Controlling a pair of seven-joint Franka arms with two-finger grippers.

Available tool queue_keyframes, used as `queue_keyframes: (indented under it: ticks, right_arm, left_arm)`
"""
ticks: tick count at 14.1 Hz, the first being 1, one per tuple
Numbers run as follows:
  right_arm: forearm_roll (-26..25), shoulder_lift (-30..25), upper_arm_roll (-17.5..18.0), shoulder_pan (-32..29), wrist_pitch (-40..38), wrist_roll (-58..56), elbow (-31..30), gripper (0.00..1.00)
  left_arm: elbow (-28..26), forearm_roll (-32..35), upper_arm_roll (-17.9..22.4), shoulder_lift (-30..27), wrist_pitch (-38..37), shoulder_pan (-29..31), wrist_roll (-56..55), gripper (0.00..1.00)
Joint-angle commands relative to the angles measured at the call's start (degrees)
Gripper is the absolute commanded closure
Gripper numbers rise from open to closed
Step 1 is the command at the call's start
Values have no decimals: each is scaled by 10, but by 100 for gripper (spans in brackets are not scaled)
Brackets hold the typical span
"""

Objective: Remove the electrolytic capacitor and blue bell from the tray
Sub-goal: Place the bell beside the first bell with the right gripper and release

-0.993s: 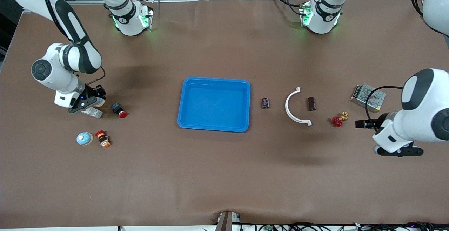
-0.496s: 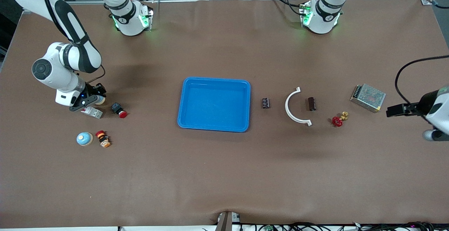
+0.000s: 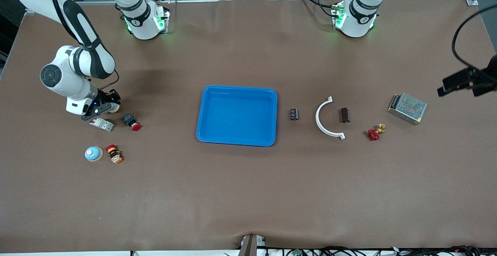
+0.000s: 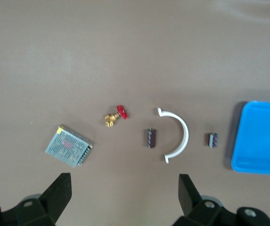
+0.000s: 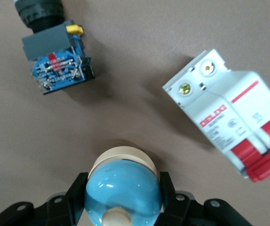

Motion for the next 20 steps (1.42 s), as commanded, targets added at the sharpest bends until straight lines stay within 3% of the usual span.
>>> queue_keyframes:
  ticks: [1,4,5,6,9,14,18,20]
  right_arm:
    - [-4,-22,8,-13,9,-5,-28,71]
    - [-3,-24,8,-13,12,-5,-29,67]
    - [-3,-24,8,-13,12,-5,-29,50]
    - [-3,-24,8,-13,11,-5,-29,4]
    - [-3,-52,9,-12,-9,0,-25,0]
    - [-1,-174,13,29,-258,102,48,0]
    - [-1,-257,12,66,-386,201,98,0]
    - [-1,-255,11,66,-472,218,194,0]
  left_arm:
    - [-28,-4,12,-45,-18,-16,10,0]
    - [-34,23,7,-58,-19,-26,48,0]
    - [-33,26,7,-60,-13,-27,48,0]
    - [-31,26,7,-59,-3,-27,48,0]
    - [-30,32,10,-55,15,-32,49,0]
    - [-30,50,8,-55,22,-34,62,0]
    - [-30,50,8,-53,24,-35,62,0]
    - [-30,50,8,-53,24,-37,62,0]
